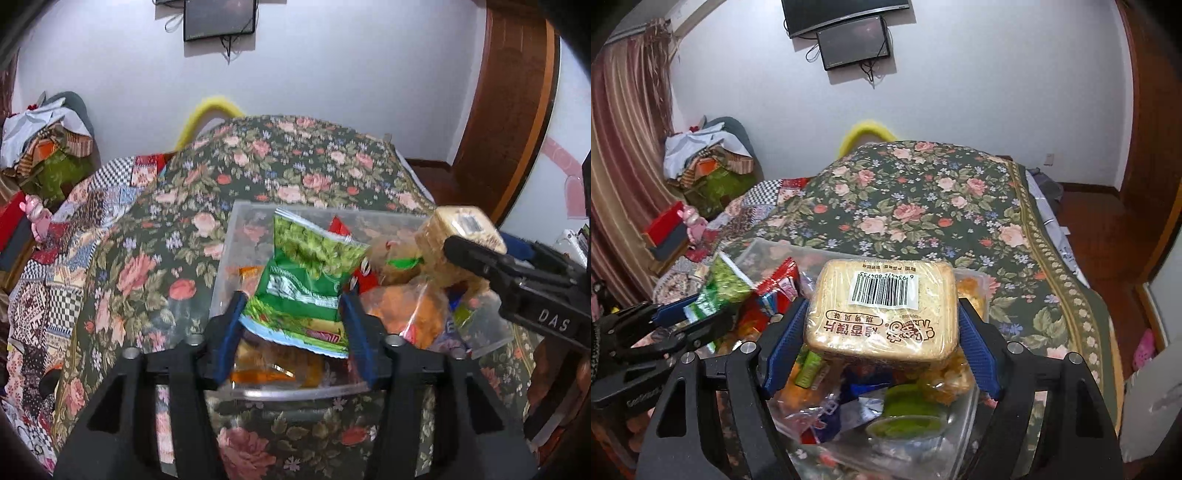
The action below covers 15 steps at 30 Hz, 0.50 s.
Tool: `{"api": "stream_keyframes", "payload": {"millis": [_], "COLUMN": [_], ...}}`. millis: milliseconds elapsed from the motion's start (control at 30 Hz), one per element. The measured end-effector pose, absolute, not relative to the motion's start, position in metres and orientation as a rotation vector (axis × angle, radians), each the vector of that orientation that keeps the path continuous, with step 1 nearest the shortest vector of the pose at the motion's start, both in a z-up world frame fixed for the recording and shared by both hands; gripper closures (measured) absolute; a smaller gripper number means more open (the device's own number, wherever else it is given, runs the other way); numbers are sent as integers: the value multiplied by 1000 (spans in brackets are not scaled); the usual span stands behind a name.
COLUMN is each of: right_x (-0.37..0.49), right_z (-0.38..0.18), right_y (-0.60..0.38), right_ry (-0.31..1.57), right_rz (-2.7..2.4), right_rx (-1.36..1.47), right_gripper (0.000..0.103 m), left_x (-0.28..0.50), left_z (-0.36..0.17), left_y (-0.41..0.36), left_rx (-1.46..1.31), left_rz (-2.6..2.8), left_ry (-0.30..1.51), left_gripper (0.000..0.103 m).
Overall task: Organize snacks
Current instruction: 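Lower green pea bag and bread cake into the clear box, open both tools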
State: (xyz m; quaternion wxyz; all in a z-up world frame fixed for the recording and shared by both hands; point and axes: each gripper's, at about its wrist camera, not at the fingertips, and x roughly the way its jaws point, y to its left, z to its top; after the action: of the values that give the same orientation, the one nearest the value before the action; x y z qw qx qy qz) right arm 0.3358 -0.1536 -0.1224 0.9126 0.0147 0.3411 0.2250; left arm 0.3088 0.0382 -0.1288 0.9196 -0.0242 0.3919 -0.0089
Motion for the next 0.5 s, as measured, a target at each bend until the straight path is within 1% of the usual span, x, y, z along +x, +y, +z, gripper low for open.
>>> {"api": "stream_keyframes", "payload": {"millis": [100,200,300,500], "right_x": [331,327,322,304], "right_z": [-120,-119,-116,-104], "right_y": [-150,-150,-155,-168], "right_ry": [705,699,700,685], "right_rz": [451,443,454,478], "right_rx": [-14,-46,-30,18], "right_gripper": [25,24,20,20], "left_x": [303,296,287,266], "left_z": [-131,-130,-129,-114], "left_y": [36,32,30,39], "left_rx": [-46,-22,-6,-43], "left_rz": [-43,-49,-52,-54], "left_ry": [808,800,788,760], "left_gripper": [39,31,31,31]}}
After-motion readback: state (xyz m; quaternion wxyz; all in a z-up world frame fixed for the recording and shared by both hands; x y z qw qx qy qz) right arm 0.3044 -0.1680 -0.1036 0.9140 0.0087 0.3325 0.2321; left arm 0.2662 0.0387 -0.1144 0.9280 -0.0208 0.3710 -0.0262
